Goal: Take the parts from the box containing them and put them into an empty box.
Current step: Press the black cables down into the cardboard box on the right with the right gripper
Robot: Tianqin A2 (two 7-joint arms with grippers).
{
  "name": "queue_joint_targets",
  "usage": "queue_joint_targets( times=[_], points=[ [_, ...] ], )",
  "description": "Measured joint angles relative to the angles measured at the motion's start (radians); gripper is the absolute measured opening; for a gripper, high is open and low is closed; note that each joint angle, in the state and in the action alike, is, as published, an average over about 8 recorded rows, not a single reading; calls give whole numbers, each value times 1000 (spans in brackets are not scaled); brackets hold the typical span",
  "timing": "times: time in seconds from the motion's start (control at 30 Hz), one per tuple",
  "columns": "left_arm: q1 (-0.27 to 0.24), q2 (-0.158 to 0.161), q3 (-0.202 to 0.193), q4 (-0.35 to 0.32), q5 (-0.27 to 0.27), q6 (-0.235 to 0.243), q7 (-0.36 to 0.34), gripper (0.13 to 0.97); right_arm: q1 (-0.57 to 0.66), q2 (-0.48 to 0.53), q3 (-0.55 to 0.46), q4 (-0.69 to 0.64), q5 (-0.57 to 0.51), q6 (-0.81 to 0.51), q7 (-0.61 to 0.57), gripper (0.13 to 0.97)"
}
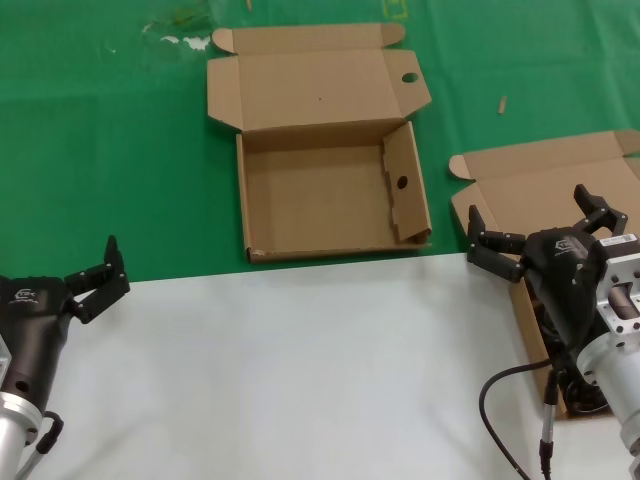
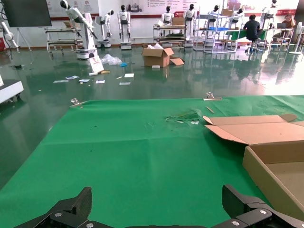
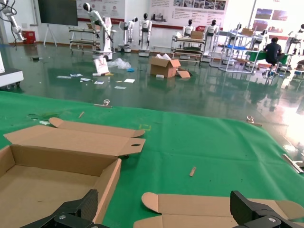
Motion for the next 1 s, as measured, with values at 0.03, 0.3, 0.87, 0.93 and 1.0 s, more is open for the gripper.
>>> queue_joint_targets(
  times=[0.03, 0.3, 0.87, 0.93, 1.0],
  points=[
    [0, 0, 0, 0, 0, 0, 0, 966, 0, 0, 0, 0, 0, 0, 0, 966],
    [0, 0, 0, 0, 0, 0, 0, 966, 0, 0, 0, 0, 0, 0, 0, 966],
    [0, 0, 0, 0, 0, 0, 0, 966, -158, 253, 72, 130, 54, -143, 62, 966],
    [0, 0, 0, 0, 0, 0, 0, 966, -199, 293, 114, 156, 67, -189, 53, 966],
    [0, 0, 0, 0, 0, 0, 0, 966, -245, 335, 172, 179, 84, -251, 31, 966]
  ],
)
